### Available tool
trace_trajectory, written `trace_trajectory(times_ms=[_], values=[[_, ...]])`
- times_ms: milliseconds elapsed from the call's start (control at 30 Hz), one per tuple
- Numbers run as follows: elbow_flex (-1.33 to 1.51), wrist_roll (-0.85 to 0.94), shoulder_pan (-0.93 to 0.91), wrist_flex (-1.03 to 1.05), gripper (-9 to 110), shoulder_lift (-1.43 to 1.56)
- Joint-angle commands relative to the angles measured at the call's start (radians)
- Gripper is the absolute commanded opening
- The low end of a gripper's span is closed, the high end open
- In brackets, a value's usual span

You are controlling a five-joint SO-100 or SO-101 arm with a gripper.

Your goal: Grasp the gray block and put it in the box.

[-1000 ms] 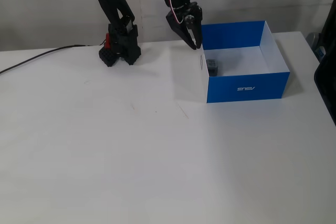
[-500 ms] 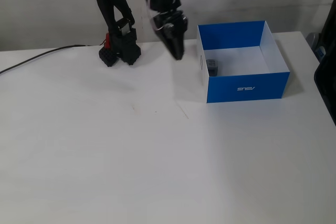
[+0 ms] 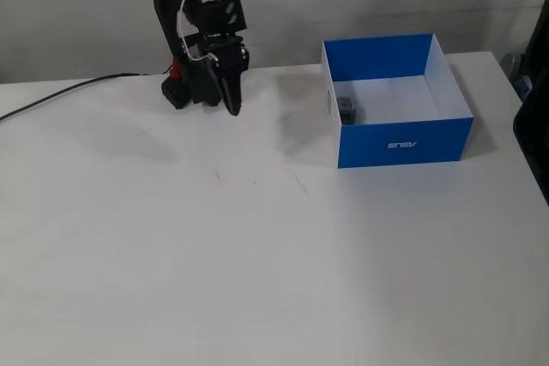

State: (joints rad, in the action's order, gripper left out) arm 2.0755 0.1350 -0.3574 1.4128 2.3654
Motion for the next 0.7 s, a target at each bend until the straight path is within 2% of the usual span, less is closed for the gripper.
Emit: trace_trajectory(times_ms=[0,433,667], values=[[0.043,0.031,0.058,-0.014,0,0.124],[0.443,0.153,0.362,-0.109,0,0.546],[0.548,0.195,0.423,-0.207,0,0.589]])
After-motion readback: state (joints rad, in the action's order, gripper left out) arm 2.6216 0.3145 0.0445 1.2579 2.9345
